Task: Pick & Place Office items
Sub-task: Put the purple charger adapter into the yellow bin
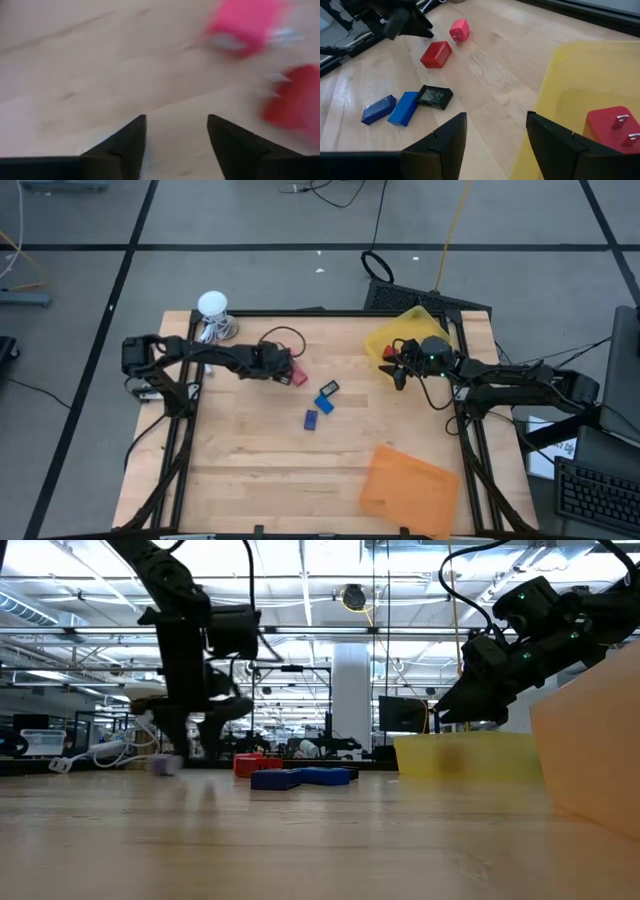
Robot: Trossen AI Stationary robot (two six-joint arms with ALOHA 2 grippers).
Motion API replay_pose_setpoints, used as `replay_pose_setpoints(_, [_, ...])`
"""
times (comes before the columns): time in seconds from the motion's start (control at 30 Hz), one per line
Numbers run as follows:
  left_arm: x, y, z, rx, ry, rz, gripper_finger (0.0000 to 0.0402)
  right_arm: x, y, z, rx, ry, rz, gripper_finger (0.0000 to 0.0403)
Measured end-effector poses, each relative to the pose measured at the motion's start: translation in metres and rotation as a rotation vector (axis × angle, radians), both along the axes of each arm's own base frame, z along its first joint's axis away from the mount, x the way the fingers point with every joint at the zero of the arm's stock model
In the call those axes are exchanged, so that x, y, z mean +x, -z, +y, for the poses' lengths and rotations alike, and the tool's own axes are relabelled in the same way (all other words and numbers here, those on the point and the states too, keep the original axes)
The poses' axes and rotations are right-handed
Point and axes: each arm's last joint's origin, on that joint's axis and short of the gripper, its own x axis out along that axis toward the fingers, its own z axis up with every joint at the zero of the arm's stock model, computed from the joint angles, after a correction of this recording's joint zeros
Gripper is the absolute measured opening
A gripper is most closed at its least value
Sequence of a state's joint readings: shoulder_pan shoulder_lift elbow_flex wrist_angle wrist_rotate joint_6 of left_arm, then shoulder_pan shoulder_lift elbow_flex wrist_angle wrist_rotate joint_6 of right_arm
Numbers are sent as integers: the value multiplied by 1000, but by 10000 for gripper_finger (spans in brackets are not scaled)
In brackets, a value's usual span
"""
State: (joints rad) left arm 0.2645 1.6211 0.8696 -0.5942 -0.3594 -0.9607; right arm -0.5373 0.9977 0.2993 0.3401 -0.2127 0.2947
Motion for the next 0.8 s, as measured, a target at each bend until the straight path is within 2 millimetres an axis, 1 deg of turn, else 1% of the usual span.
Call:
replay_pose_setpoints(0.07, [-4, 1, 1, -16, -53, 19, 238, 0, 0, 0, 0, 0, 0, 196])
replay_pose_setpoints(0.13, [-5, 1, 2, -20, -68, 21, 256, 0, 0, 0, 0, 0, 0, 196])
replay_pose_setpoints(0.27, [-3, 0, 2, -14, -27, 18, 281, 0, 0, 0, 0, 0, 0, 196])
replay_pose_setpoints(0.33, [-3, -2, 3, -44, -6, 34, 288, 0, 0, 0, 0, 0, 0, 196])
replay_pose_setpoints(0.43, [-10, -9, 4, -110, 18, 139, 293, 0, 0, 0, 0, 0, 1, 196])
replay_pose_setpoints(0.5, [-17, -11, 1, -122, -28, 216, 294, 0, 0, 0, 0, 0, 1, 196])
replay_pose_setpoints(0.67, [-39, -16, -11, -72, -189, 431, 294, 0, 0, 0, 1, 0, 3, 196])
replay_pose_setpoints(0.8, [-52, -23, -19, 15, -317, 538, 294, 0, 0, 0, -7, -5, 7, 196])
